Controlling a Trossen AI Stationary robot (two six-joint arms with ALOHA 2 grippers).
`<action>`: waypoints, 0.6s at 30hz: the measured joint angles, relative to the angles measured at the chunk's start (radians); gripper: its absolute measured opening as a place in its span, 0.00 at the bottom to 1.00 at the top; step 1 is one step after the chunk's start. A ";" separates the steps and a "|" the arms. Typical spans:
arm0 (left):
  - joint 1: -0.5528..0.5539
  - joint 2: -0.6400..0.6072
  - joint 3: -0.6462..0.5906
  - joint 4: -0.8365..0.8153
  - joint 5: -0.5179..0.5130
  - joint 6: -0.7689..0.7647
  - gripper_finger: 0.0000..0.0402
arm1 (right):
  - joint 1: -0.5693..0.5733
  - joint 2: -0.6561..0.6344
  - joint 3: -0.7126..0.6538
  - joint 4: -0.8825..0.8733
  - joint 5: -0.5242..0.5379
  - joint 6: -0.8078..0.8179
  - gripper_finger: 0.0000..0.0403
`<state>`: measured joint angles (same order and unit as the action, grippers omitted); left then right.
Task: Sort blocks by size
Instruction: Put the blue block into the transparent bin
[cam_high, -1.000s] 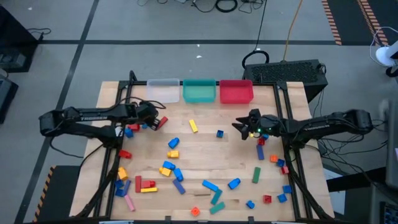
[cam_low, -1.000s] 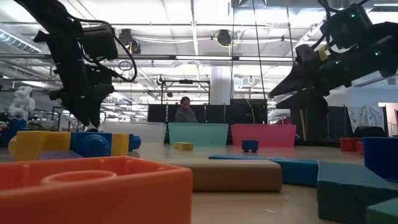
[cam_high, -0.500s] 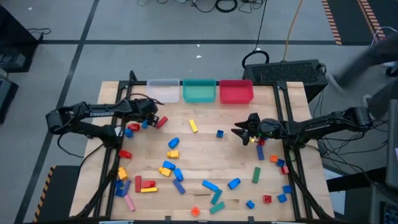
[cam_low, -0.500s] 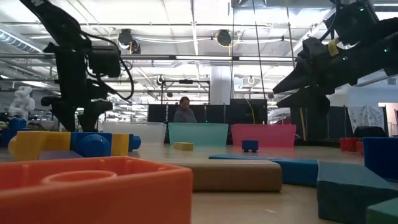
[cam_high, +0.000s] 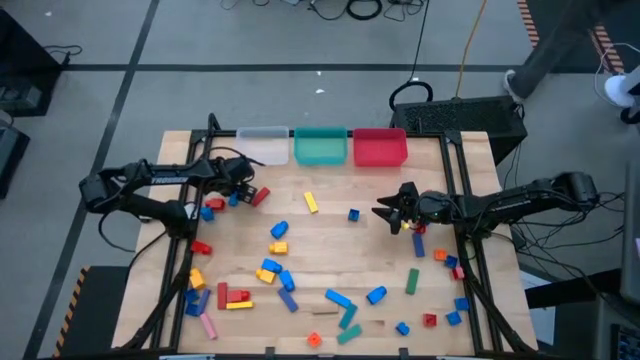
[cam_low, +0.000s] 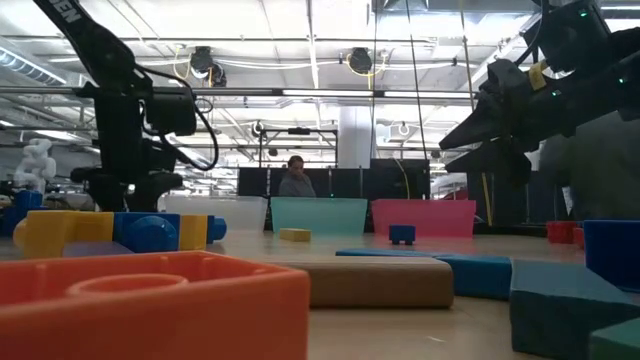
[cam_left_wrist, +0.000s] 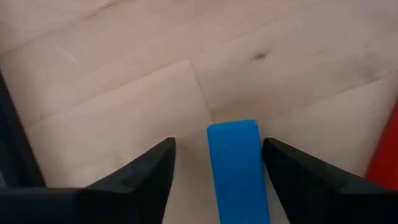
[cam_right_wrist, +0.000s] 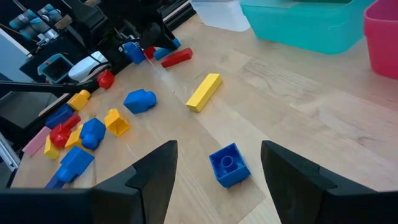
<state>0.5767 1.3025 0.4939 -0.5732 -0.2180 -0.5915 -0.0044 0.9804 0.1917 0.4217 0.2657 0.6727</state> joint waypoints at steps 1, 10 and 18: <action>0.002 0.000 0.000 0.001 0.010 0.000 0.54 | 0.000 0.000 0.000 0.000 0.001 0.000 0.54; 0.006 0.000 0.000 0.020 0.036 0.003 0.27 | 0.000 0.000 0.000 -0.001 0.001 0.000 0.54; 0.008 -0.017 0.097 -0.033 0.031 0.040 0.27 | 0.000 0.000 0.000 -0.004 0.000 0.004 0.54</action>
<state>0.5846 1.2851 0.5907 -0.6060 -0.1866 -0.5516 -0.0044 0.9803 0.1917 0.4179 0.2661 0.6769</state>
